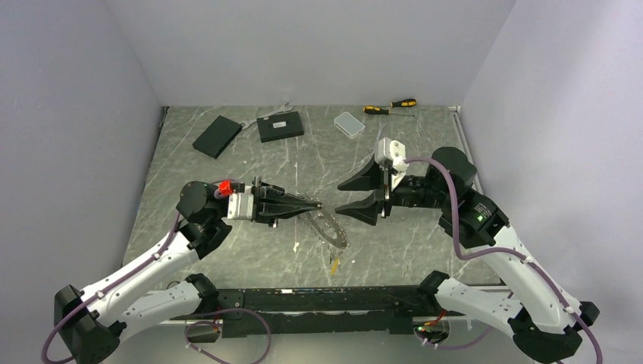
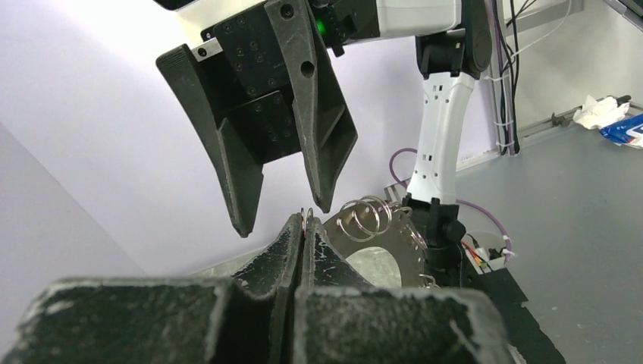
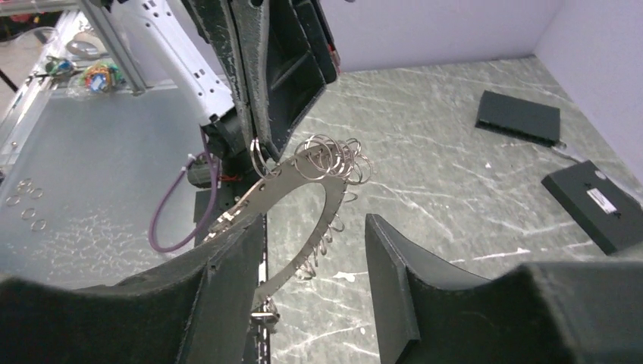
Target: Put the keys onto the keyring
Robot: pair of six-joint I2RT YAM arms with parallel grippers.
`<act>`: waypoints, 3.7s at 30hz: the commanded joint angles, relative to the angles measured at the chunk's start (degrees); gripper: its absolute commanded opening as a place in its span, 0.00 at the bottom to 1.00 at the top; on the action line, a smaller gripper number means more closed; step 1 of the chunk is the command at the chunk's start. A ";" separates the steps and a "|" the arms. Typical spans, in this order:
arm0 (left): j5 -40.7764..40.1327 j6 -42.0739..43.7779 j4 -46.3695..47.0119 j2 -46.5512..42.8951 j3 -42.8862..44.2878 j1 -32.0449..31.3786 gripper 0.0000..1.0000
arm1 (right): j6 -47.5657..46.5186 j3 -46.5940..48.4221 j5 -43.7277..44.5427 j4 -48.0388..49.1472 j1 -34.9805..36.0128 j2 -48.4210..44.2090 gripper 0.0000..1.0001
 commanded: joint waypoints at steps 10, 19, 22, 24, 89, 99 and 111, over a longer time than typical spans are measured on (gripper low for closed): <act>-9.27 -6.76 16.09 2.26 -0.56 0.33 0.00 | 5.90 -2.74 -5.32 18.76 0.12 0.04 0.39; -12.01 -10.06 20.58 4.03 -1.41 0.34 0.00 | 7.46 -4.55 -3.01 23.35 0.45 1.52 0.39; -12.76 -11.36 22.72 4.73 -1.71 0.33 0.00 | 7.36 -4.51 -2.59 24.86 0.52 1.98 0.36; -13.30 -11.95 23.98 5.07 -1.80 0.37 0.00 | 7.41 -4.37 -2.27 25.41 0.56 2.20 0.33; -6.73 19.48 -56.55 8.73 27.79 0.32 0.24 | -10.95 7.06 4.96 1.88 2.35 6.89 0.00; -7.64 20.41 -57.97 9.63 29.19 0.31 0.29 | -11.53 7.61 4.78 0.45 2.72 7.46 0.00; -9.33 21.99 -61.45 10.96 31.44 0.37 0.24 | -13.05 8.24 6.56 -2.26 4.37 9.48 0.00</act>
